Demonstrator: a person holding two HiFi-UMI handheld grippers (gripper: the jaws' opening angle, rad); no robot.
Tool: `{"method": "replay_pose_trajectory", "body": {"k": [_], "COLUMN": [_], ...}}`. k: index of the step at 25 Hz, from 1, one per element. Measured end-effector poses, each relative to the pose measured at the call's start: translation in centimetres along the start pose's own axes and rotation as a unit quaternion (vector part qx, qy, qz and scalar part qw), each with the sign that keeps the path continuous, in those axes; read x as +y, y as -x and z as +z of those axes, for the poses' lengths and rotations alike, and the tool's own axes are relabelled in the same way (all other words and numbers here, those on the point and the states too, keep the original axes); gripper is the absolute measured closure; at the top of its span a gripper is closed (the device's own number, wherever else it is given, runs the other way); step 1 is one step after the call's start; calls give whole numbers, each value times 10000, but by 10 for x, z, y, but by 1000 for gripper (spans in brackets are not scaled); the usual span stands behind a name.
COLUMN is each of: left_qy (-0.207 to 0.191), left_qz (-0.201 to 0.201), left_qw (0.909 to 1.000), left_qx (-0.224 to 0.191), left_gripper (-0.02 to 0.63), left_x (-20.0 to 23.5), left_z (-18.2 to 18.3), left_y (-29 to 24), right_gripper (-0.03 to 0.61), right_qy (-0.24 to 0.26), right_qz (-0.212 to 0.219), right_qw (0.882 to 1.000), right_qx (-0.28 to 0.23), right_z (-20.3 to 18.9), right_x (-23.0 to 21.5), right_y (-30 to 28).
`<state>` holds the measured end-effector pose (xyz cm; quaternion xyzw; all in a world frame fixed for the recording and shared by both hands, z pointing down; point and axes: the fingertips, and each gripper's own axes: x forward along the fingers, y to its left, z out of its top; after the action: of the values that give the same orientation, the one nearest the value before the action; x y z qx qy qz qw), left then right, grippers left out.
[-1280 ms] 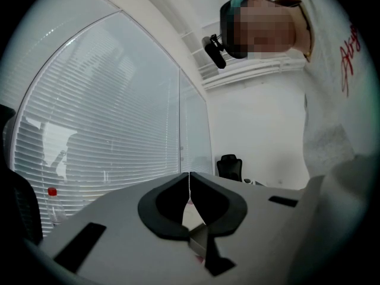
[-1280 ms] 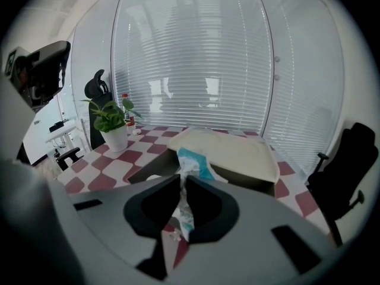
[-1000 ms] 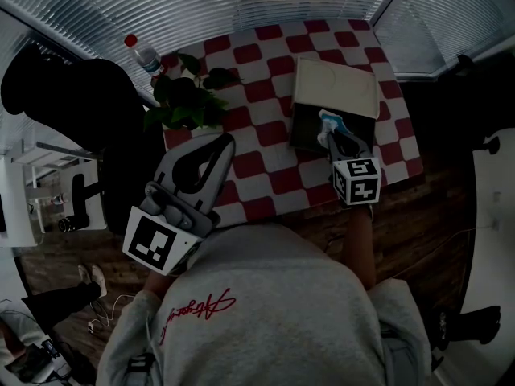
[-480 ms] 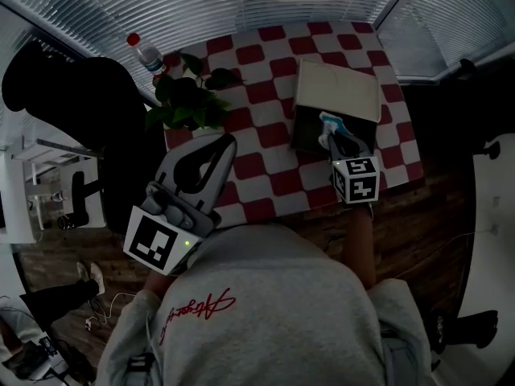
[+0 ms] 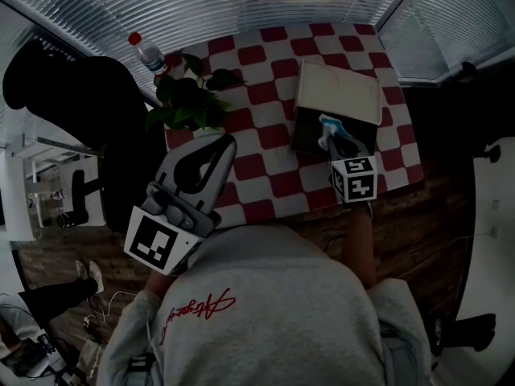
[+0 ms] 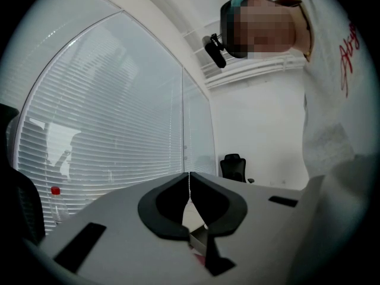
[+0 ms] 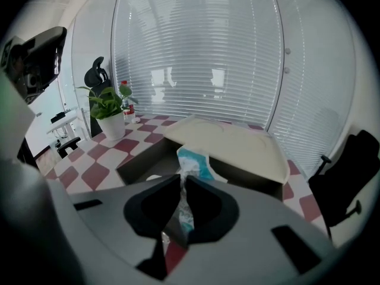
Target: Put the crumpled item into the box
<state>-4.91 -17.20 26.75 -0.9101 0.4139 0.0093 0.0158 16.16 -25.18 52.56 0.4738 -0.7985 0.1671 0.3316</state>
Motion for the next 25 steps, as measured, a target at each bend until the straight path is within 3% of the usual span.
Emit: {"method": "replay_pose_trajectory", "body": {"k": [25], "left_qy": [63], "left_qz": [102], "left_qw": [9999], "left_qx": [-34], "left_gripper": [595], "left_x": [3], "left_z": [-2], "left_y": [-2], "right_gripper": [535], "right_qy": [475], "right_qz": [141], "right_qw": [9976], "right_qx": [485], "right_z": [1], "right_x": [-4], "right_y": [-10]}}
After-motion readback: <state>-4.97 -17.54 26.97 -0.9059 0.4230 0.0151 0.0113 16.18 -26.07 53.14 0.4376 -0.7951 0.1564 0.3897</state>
